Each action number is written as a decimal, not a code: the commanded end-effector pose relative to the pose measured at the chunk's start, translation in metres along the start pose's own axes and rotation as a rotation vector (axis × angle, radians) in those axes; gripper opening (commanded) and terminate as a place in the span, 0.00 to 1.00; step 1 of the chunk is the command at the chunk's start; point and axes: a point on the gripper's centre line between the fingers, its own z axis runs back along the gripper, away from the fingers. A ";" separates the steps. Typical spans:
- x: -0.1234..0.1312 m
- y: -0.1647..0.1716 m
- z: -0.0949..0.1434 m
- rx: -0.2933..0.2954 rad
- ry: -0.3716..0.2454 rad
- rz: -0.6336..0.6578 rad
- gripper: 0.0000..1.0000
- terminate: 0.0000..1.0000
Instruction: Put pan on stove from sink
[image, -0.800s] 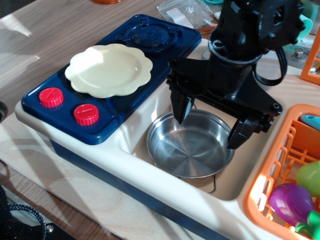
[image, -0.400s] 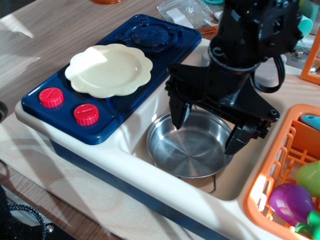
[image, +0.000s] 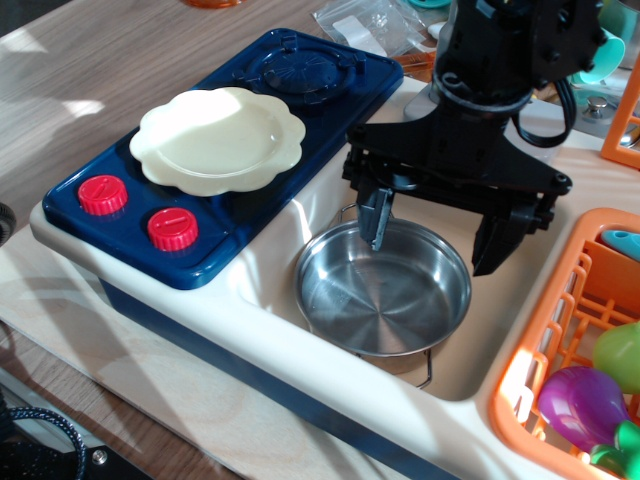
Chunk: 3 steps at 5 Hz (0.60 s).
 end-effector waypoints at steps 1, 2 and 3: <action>0.016 -0.001 0.002 -0.032 -0.084 0.129 1.00 0.00; 0.023 -0.002 -0.007 -0.052 -0.134 0.174 1.00 0.00; 0.025 -0.006 -0.017 -0.089 -0.122 0.187 1.00 0.00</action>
